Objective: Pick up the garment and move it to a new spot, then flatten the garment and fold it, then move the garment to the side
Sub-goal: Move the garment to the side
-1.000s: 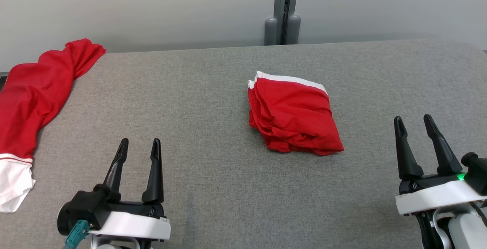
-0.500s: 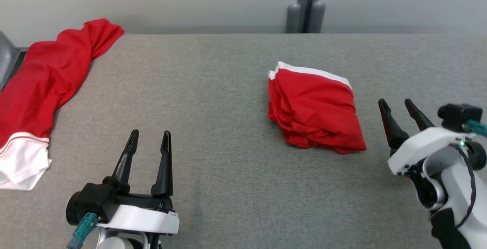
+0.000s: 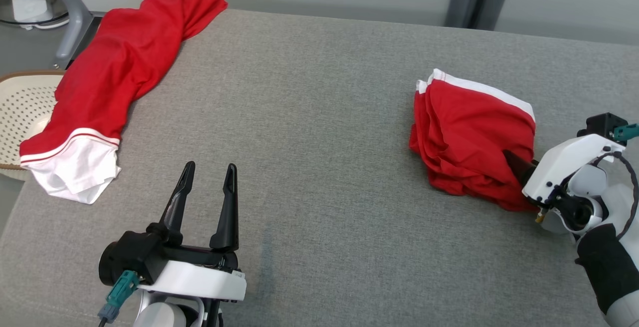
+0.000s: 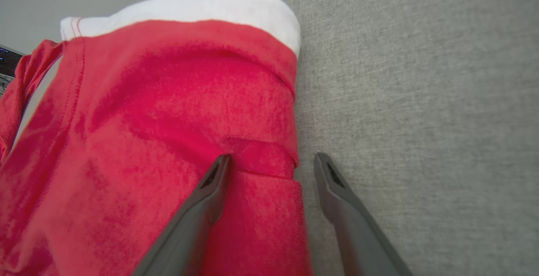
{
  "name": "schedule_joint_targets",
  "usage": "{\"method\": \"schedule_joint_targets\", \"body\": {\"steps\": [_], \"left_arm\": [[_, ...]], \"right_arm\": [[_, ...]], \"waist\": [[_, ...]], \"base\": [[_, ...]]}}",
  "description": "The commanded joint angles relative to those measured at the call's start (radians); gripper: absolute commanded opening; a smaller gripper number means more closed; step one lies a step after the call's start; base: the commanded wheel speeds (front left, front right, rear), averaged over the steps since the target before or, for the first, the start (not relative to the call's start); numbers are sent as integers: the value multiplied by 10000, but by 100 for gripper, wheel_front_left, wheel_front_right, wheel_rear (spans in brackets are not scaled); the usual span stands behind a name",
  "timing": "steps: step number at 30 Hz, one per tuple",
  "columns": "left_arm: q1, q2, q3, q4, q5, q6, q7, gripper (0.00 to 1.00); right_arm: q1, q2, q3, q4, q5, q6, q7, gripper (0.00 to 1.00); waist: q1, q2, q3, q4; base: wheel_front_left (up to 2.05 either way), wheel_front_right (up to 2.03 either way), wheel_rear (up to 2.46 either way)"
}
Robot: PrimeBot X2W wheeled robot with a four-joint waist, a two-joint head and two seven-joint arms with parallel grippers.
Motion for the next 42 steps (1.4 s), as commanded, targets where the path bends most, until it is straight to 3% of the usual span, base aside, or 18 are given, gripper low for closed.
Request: {"method": "schedule_joint_targets", "body": {"steps": [1,2,3,4,5,6,7,15,25,34,42], "left_arm": [[-111,36,16,-20,-53,44,-3,100],[-96,33,12,-17,-53,60,-3,100],[-71,28,24,-12,-50,78,-3,100],[-39,38,47,-8,-44,92,-3,100],[-39,38,47,-8,-44,92,-3,100],[-24,34,62,-8,-40,91,-3,100],[-22,33,62,-7,-27,77,-3,100],[45,36,-13,1,160,-91,-2,100],[-253,33,-489,84,430,-403,-2,100],[-940,39,-1094,261,744,-571,-2,100],[-1886,42,-1567,563,1141,-763,-1,100]], "right_arm": [[-19,93,58,170,165,2,212,100],[-35,107,105,187,275,2,266,100],[-31,115,152,174,380,2,273,87],[-23,113,219,129,440,2,205,49],[-23,113,219,129,440,2,205,49],[-4,115,296,75,505,2,117,8],[14,126,388,-21,551,2,24,0],[137,-142,1234,-624,920,2,-896,0],[-100,-868,2676,-1323,1266,2,-1200,0],[-1193,-1639,3890,-1476,1265,2,-1683,0],[-2677,-2288,4941,-607,543,2,-2663,0]], "waist": [[0,-1,-11,69],[0,-1,-28,76],[0,-1,-58,67],[0,-1,-86,46],[0,-1,-86,46],[0,-1,-116,16],[0,-1,-149,-27],[0,-1,-403,-720],[0,-1,-454,-2529],[0,-1,410,-4050],[0,-1,1669,-4464]], "base": [[0,0,0],[0,0,0],[0,0,0],[0,0,0],[0,0,0],[0,0,0],[0,0,0],[0,0,0],[0,0,0],[0,0,0],[0,0,0]]}}
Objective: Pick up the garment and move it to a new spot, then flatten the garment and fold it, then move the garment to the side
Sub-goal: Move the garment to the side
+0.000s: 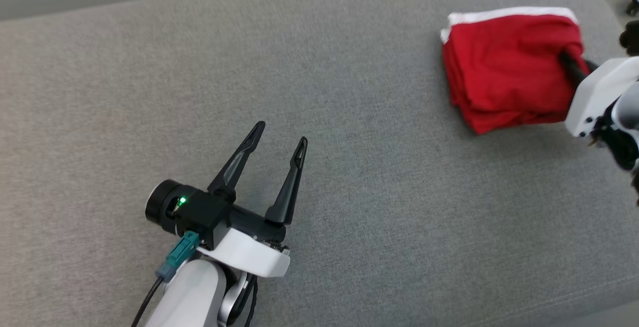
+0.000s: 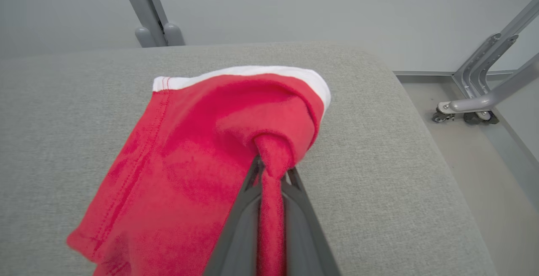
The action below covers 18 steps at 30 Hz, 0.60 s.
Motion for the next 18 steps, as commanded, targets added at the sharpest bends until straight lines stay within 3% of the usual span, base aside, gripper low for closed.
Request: {"method": "schedule_joint_targets", "body": {"steps": [1,9,11,12,14,18], "left_arm": [[-333,50,-66,79,133,-71,0,100],[-705,45,-117,247,325,-141,0,100],[-749,45,-121,285,339,-155,0,100],[-784,45,-130,307,330,-165,0,100],[-833,43,-140,339,287,-165,0,100],[-777,45,-150,390,150,-146,0,100]], "right_arm": [[-456,-223,300,345,-340,1,-222,0],[-1482,-351,810,1544,-912,1,-957,0],[-1732,-373,941,1919,-1159,1,-1275,13],[-1840,-353,954,2140,-1231,1,-1443,36],[-2023,-247,930,2556,-1395,1,-1769,100],[-2253,-149,864,3063,-1700,1,-2357,100]], "waist": [[0,0,740,-245],[0,0,1290,-214],[0,0,1326,-201],[0,0,1333,-193],[0,0,1297,-182],[0,0,1099,-151]], "base": [[0,0,0],[0,0,0],[0,0,0],[0,0,0],[0,0,0],[0,0,0]]}}
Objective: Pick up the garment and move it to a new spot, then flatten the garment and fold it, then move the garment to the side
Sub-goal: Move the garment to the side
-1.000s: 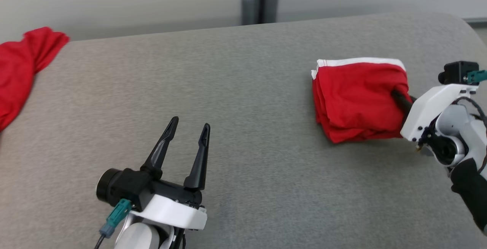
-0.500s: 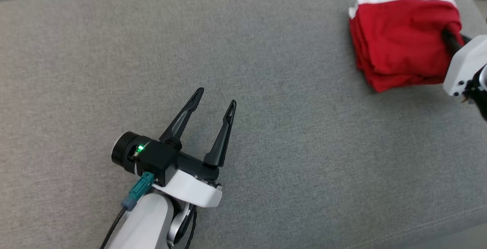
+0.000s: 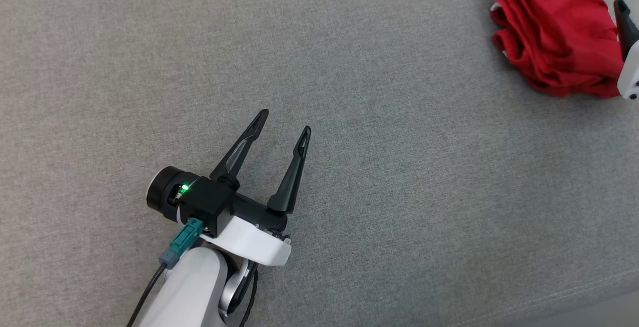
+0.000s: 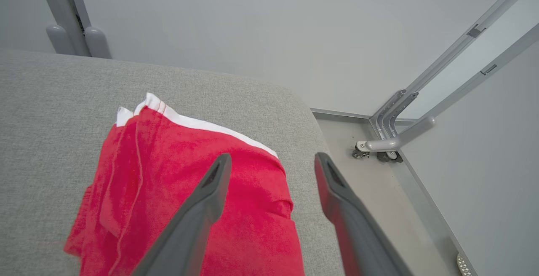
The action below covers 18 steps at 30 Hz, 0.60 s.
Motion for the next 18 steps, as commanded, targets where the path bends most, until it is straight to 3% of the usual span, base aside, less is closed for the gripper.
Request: {"method": "schedule_joint_targets", "body": {"steps": [1,10,18], "left_arm": [[-85,43,35,5,-90,27,-2,100],[490,45,469,-201,-425,263,-1,100],[1321,113,1665,-531,-385,364,-2,100]], "right_arm": [[-116,-70,-30,129,-132,-1,-172,100],[-79,149,-806,83,-361,-1,-919,100],[1607,-65,-2538,-3207,-790,-1,-932,100]], "waist": [[0,0,-134,20],[0,0,-1232,289],[0,0,-2348,959]], "base": [[0,0,0],[0,0,0],[0,0,0]]}}
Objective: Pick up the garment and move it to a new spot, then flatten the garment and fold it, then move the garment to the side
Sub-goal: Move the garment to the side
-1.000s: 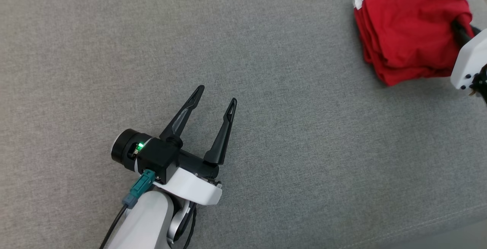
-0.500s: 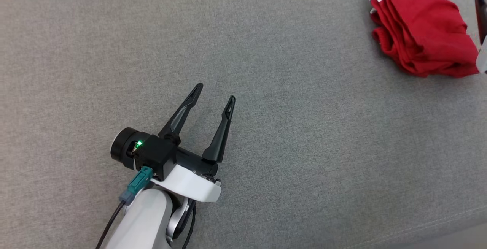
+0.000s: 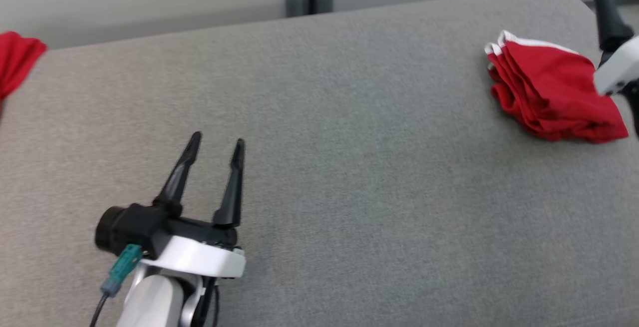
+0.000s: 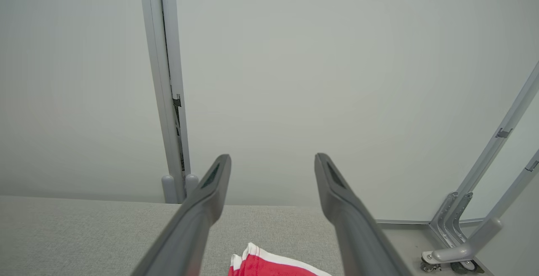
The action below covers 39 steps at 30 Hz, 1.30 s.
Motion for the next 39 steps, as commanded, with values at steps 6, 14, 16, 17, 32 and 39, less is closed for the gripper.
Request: {"method": "schedule_joint_targets", "body": {"steps": [6,14,16,17,32,39], "left_arm": [[711,134,1070,-267,81,-51,-1,100],[1339,74,1695,-175,98,159,-1,100],[1396,68,1763,-148,74,185,-2,100],[1455,60,1810,-130,46,191,-1,100],[2476,-1,1691,133,-424,633,-2,100],[2352,2,1506,75,-444,725,0,100]], "right_arm": [[2960,208,-1844,-3096,-745,-1,-47,100],[5899,925,-3105,-5514,-1366,0,-45,100],[6237,1026,-3221,-5752,-1428,0,-47,100],[6558,1127,-3358,-5934,-1463,0,-46,100],[9496,2409,-4612,-7354,-2464,0,-48,100],[9529,2628,-4752,-7625,-2756,0,-47,100]], "waist": [[-1,0,-1149,975],[-1,0,-1703,1357],[-1,0,-1745,1379],[-1,0,-1782,1395],[-1,0,-2175,1276],[-1,0,-2117,1339]], "base": [[0,0,0],[0,0,0],[0,0,0],[0,0,0],[0,0,0],[0,0,0]]}}
